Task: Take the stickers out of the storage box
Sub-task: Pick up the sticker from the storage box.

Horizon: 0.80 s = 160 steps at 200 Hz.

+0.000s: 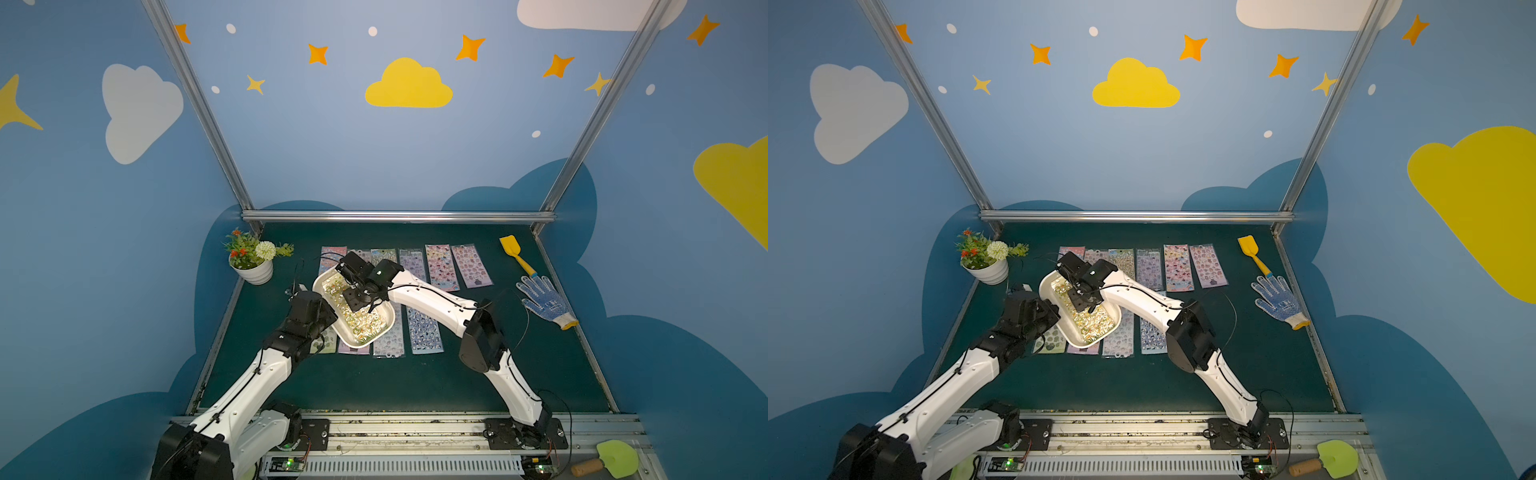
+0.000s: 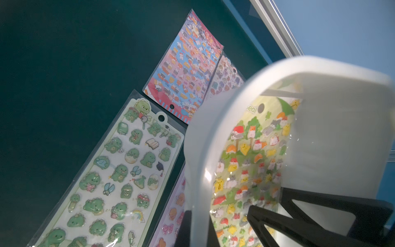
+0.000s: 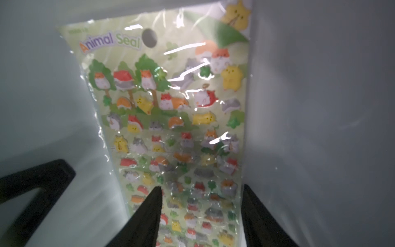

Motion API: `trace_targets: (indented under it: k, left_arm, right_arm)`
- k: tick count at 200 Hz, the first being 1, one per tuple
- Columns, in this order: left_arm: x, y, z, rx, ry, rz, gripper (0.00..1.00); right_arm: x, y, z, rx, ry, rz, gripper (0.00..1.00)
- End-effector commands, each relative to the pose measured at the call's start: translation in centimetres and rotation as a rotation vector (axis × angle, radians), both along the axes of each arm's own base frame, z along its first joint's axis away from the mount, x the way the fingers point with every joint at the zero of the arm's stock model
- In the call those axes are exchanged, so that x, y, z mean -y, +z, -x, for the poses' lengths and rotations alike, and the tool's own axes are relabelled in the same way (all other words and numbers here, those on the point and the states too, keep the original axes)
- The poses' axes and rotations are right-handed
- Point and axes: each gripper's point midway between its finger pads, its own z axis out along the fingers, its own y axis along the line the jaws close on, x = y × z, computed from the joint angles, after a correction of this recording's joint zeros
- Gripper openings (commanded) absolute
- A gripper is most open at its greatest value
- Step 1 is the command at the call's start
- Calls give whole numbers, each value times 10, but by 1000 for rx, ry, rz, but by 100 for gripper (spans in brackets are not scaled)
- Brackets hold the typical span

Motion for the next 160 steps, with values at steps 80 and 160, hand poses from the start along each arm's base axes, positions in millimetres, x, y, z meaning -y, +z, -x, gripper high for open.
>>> trace_targets:
  k: [80,160]
  left_arm:
    - [4,11,-11,51,-4,30,4]
    - [3,9,-11,44,-2,27,4]
  right_arm:
    - [-1,43,14,-67,51,-180,39]
    - [3,56,19,-65,61,-211,21]
